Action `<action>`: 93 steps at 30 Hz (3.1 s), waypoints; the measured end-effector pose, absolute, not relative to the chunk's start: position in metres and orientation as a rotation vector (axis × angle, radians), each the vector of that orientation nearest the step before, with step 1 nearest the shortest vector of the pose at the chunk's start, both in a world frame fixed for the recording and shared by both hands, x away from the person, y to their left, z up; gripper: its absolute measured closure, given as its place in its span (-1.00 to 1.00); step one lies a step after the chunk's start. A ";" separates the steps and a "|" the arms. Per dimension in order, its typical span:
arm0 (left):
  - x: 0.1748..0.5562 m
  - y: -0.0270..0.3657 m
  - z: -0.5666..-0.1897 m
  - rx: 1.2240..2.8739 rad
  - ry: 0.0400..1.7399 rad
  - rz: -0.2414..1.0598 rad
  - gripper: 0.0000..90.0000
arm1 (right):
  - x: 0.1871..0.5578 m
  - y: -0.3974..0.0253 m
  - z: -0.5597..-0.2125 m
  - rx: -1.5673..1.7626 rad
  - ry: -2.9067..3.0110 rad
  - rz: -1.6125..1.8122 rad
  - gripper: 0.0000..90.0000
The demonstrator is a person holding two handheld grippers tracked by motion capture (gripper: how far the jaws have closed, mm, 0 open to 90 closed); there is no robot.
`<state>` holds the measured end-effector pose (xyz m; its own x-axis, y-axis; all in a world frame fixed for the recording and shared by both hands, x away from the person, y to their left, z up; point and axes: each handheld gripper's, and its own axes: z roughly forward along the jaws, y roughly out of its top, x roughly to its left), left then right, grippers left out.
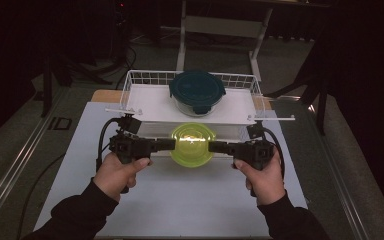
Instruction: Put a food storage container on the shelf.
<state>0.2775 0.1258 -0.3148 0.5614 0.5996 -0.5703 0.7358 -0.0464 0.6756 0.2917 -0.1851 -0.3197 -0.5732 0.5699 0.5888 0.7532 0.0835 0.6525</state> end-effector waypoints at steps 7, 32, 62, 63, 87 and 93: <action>0.285 0.126 -0.290 1.736 1.106 -0.121 0.80 | 0.301 -0.184 -0.299 -1.338 -2.177 -1.525 0.81; 0.338 0.122 -0.233 1.706 1.117 -0.054 0.80 | 0.357 -0.180 -0.239 -1.381 -2.202 -1.573 0.80; 0.399 0.113 -0.247 1.638 1.191 -0.128 0.77 | 0.418 -0.184 -0.242 -1.557 -2.138 -1.485 0.77; 0.401 0.113 -0.248 1.631 1.192 -0.133 0.76 | 0.419 -0.184 -0.242 -1.559 -2.134 -1.483 0.77; 0.416 0.097 -0.259 1.563 1.276 -0.068 0.32 | 0.446 -0.183 -0.245 -1.677 -2.017 -1.493 0.59; 0.418 0.091 -0.258 1.565 1.270 -0.029 0.16 | 0.448 -0.180 -0.245 -1.675 -2.015 -1.501 0.45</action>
